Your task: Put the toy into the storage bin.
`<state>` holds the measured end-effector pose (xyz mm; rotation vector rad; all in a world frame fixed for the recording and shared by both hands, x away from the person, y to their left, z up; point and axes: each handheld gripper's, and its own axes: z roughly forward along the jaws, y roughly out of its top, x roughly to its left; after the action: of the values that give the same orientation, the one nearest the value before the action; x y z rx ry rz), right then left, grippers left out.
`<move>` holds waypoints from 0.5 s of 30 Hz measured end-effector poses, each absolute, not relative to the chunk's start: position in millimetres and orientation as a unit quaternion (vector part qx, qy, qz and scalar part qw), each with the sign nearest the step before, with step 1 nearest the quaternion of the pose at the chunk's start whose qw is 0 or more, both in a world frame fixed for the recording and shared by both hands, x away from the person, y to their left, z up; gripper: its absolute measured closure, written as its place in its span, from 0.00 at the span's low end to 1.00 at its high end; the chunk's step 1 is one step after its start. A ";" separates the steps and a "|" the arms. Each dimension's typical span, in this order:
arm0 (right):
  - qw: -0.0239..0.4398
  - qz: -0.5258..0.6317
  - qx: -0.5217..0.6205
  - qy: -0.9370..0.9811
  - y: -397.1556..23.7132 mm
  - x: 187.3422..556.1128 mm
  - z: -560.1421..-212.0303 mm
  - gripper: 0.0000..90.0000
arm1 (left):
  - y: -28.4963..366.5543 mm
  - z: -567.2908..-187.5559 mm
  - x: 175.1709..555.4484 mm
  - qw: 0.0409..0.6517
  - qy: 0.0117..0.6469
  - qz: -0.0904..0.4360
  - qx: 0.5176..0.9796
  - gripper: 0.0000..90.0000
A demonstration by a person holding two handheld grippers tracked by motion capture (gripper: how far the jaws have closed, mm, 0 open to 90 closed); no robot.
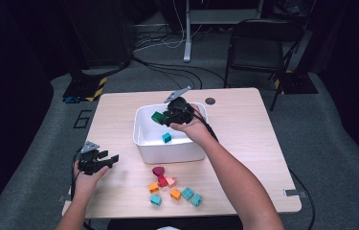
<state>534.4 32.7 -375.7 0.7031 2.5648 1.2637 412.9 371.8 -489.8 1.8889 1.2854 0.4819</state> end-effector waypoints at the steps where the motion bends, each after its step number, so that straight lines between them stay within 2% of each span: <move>1: 0.097 0.424 0.238 0.868 32.6 535.2 -377.0 0.65 | 371.9 -489.8 412.9 0.392 0.506 0.190 0.744 0.45; 15: 0.085 0.383 0.245 0.886 35.5 535.9 -386.5 0.62 | 371.1 -489.8 412.9 0.390 0.506 0.189 0.746 0.45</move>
<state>535.9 35.5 -386.5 0.7320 2.6442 1.1432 412.9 371.1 -489.8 1.8951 1.2867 0.4791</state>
